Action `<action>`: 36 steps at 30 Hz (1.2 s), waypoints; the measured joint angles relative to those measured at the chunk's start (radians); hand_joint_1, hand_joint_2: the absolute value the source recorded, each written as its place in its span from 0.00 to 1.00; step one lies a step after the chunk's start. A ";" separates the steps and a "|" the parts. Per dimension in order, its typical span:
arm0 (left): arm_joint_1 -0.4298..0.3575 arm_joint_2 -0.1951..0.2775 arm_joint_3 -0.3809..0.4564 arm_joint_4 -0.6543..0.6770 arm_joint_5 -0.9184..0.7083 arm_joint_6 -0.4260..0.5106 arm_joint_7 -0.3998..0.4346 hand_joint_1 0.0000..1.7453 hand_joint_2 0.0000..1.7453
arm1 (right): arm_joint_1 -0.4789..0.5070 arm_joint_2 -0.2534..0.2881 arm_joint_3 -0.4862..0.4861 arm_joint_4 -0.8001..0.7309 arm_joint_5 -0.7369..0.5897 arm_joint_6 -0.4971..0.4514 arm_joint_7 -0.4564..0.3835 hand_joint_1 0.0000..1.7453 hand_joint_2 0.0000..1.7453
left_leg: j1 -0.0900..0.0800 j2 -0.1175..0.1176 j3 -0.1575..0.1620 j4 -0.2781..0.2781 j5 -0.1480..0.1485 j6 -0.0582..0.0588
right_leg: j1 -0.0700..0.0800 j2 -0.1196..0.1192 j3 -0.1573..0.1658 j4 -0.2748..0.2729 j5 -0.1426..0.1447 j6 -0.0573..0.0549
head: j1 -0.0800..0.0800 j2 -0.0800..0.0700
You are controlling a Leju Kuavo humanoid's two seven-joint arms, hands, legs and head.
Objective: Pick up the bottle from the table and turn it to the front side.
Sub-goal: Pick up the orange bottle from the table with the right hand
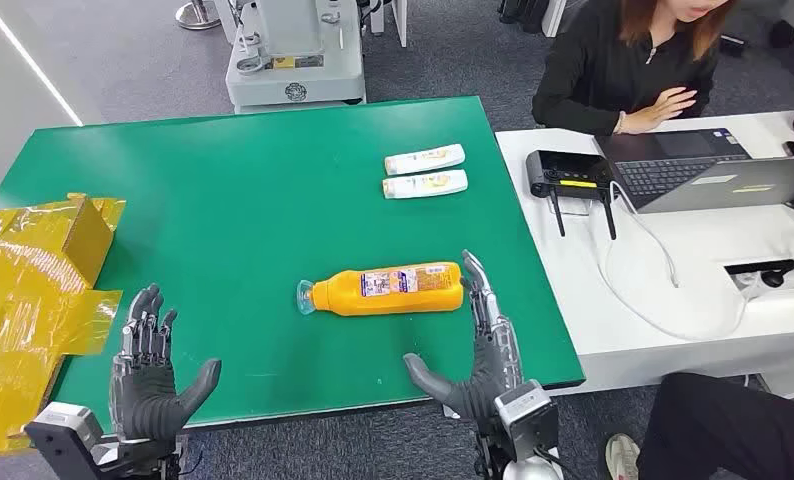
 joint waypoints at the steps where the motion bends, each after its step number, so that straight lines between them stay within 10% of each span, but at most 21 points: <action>1: 0.001 0.000 0.000 0.000 0.000 -0.001 -0.001 0.00 1.00 | 0.001 0.000 0.000 0.000 0.000 -0.001 0.000 0.00 1.00 | 0.000 0.000 0.000 0.000 0.000 0.000 | 0.000 0.000 0.000 0.000 0.000 0.000 | 0.000 0.000; 20: 0.024 -0.002 0.001 -0.008 0.014 0.000 -0.017 0.00 1.00 | -0.021 0.000 0.003 -0.010 0.064 0.039 0.037 0.00 1.00 | 0.000 0.000 0.000 0.000 0.000 0.000 | 0.000 0.000 0.000 0.000 0.000 0.000 | 0.000 0.000; 36: -0.109 -0.041 -0.010 0.082 0.025 -0.077 0.014 0.00 1.00 | -0.369 -0.131 -0.060 0.247 0.720 0.064 0.391 0.00 1.00 | -0.001 0.001 0.000 0.001 0.005 0.004 | -0.001 0.000 0.000 0.000 0.005 0.002 | 0.000 0.000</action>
